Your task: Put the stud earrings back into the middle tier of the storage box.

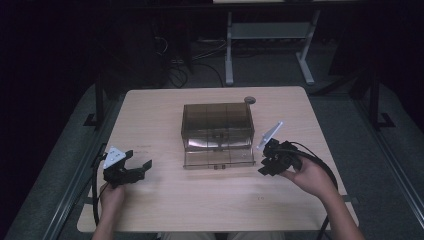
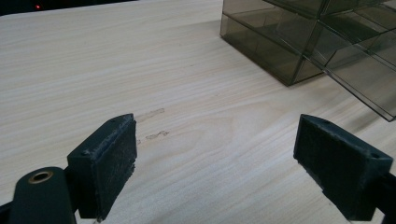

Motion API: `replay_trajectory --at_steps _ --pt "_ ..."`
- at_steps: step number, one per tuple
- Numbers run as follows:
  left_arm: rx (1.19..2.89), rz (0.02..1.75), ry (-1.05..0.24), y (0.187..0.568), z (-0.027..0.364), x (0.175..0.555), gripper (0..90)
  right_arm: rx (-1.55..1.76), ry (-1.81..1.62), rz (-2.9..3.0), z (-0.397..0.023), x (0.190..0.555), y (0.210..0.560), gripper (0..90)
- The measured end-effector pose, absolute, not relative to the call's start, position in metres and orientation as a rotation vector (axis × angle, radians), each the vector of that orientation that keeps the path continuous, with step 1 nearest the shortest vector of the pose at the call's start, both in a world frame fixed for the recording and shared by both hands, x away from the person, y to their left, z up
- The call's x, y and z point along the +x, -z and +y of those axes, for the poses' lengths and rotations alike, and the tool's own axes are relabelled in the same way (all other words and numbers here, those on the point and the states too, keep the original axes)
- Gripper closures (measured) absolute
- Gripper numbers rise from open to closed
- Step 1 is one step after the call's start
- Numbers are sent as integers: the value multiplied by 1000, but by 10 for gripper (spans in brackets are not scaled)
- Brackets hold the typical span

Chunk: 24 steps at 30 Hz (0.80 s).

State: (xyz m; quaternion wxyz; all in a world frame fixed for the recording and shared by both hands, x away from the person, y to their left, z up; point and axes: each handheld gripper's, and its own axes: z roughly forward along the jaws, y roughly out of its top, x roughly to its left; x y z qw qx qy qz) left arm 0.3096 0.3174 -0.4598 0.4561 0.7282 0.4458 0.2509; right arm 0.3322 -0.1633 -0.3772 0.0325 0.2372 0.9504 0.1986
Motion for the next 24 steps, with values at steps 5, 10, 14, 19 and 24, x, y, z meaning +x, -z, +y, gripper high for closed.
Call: replay_trajectory --at_steps 5,10,14,19,24 --pt "1798 1101 -618 460 317 309 128 738 -621 2924 -167 322 384 631" --pt "1796 1101 -619 460 317 309 128 738 -620 2922 -171 312 391 631" --pt "1799 1099 -620 460 316 309 128 731 -607 2927 -171 303 398 630" --pt "1812 1095 -624 460 317 309 128 725 -606 2940 -169 294 408 630" --pt "1816 1093 -625 460 317 309 128 706 -587 2962 -163 287 417 628"
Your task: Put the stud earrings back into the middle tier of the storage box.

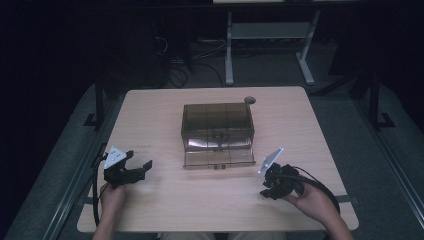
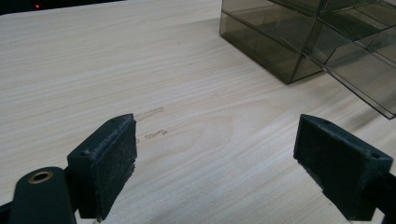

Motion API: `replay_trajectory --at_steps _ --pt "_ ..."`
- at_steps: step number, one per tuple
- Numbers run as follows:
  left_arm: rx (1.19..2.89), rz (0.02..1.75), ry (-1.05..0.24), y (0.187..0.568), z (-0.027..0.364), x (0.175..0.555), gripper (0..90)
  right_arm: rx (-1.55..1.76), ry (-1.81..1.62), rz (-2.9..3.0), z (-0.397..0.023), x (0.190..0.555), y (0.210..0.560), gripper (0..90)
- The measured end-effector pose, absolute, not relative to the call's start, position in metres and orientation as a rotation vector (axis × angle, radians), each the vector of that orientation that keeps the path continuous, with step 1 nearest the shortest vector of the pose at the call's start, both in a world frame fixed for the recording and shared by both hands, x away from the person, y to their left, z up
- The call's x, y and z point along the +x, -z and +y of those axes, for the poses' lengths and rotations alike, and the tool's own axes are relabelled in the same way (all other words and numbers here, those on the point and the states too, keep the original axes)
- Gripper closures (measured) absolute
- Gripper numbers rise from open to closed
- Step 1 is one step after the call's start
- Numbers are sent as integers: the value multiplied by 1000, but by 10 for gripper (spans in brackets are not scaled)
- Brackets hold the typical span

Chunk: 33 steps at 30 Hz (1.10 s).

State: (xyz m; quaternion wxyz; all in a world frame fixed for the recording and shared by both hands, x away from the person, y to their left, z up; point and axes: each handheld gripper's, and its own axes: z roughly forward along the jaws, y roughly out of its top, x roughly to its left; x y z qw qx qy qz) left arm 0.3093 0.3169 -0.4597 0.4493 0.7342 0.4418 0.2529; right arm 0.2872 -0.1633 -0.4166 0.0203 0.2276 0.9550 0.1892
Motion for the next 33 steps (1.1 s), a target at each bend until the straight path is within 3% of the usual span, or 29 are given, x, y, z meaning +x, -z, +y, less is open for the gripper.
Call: replay_trajectory --at_steps 33 --pt "1805 1095 -619 460 318 310 128 649 -314 3069 -140 294 438 785"
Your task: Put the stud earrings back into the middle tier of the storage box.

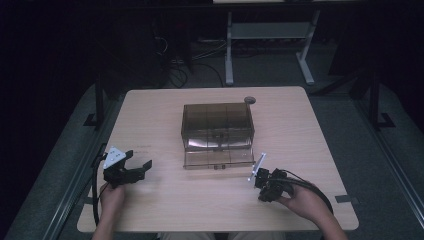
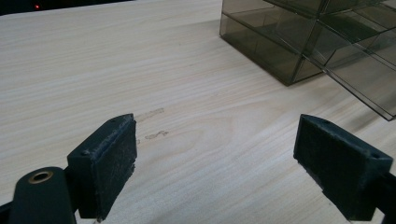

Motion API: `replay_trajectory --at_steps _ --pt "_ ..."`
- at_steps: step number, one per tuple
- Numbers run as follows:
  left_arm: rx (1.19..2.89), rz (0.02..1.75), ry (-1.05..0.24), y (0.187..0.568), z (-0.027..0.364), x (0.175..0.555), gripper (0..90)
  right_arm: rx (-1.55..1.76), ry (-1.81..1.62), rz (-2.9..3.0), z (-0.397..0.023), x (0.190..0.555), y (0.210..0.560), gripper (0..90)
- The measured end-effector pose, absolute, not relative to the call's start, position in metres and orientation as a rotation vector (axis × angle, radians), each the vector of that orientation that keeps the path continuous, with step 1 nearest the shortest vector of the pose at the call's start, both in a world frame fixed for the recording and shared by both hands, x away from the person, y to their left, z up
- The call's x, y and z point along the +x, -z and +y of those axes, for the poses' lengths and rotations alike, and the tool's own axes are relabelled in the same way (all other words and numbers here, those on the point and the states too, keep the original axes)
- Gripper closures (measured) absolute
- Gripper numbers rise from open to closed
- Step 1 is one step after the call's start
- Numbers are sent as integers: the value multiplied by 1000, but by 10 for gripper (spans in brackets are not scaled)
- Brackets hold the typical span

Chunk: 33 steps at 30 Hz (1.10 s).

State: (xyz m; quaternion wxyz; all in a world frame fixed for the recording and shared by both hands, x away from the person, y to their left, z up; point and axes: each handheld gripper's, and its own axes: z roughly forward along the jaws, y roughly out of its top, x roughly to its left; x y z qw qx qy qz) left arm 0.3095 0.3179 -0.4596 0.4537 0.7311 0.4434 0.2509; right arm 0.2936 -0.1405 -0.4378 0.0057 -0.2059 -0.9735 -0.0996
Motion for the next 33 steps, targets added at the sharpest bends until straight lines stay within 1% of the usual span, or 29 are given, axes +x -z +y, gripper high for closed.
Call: replay_trajectory --at_steps 10,25,33 --pt "1792 1098 -618 460 317 309 128 -598 240 -3071 -134 297 438 844" --pt "1796 1098 -618 460 317 309 128 -595 285 -3063 -137 296 437 847" --pt "1796 1098 -618 460 317 309 128 -600 336 -3059 -139 298 430 848"
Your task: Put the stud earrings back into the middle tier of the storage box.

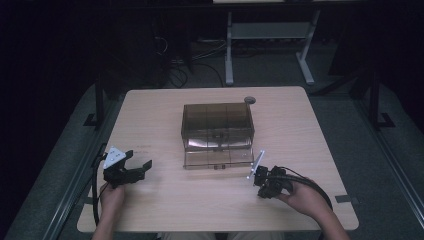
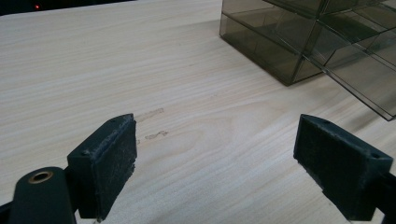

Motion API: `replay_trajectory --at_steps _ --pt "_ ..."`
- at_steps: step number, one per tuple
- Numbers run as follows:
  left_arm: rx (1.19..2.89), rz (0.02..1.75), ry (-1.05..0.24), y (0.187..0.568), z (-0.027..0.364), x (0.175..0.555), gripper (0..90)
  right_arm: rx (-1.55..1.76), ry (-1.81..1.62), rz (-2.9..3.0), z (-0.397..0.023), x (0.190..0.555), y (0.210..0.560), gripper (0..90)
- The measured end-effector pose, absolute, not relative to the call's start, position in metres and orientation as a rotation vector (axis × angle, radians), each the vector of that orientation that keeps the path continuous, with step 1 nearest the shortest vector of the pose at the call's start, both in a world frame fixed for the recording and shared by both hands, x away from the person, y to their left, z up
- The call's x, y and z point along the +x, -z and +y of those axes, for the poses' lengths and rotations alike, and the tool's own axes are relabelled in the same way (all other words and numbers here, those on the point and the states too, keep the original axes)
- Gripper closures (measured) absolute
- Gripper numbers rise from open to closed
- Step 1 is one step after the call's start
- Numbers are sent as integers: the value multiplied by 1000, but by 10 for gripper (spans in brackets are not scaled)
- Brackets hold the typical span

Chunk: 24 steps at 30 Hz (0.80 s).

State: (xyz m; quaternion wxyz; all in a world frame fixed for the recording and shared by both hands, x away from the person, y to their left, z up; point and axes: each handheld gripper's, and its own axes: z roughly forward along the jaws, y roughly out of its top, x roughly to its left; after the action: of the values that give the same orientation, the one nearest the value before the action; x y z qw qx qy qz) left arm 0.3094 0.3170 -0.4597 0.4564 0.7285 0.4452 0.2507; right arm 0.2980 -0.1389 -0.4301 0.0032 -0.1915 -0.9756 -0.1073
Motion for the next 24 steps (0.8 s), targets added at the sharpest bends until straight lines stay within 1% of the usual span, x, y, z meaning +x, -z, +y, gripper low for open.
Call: replay_trajectory --at_steps 9,24 --pt "1796 1099 -617 460 317 309 128 -601 376 -3063 -139 300 423 848" --pt "1796 1099 -617 460 317 309 128 -615 527 -3058 -139 318 389 849"
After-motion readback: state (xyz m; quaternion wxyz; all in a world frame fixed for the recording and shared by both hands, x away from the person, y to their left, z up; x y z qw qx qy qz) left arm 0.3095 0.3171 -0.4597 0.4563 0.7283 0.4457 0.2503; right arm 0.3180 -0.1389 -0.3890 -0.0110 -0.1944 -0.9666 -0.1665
